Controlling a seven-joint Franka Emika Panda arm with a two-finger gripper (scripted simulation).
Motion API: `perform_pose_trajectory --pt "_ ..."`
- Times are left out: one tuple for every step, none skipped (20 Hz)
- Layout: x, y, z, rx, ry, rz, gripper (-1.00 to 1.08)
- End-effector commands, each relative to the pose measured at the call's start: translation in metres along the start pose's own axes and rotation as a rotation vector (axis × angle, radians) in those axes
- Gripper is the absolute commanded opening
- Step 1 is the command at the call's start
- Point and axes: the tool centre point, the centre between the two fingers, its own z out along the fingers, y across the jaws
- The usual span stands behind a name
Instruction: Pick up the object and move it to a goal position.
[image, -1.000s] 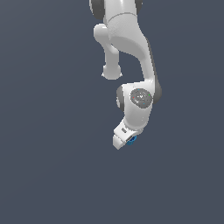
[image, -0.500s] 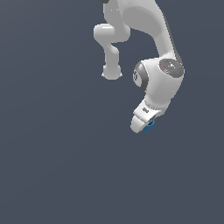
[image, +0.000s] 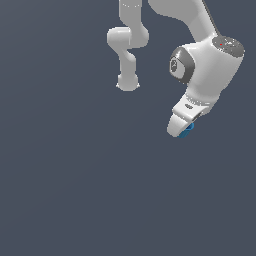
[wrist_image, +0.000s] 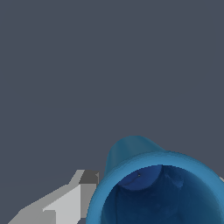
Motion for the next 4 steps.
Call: perform_pose_trajectory --pt "0.0019 -0.0047 -0.006 0.0 0.0 0.002 -1.0" --pt "0.0025 -0.0052 -0.0066 0.0 0.0 0.002 -1.0" --pt "0.0028 -0.0049 -0.0067 0.001 0.0 0.002 -1.0" --pt "0.003 -0.0047 -0.0066 0.001 0.0 0.002 -1.0"
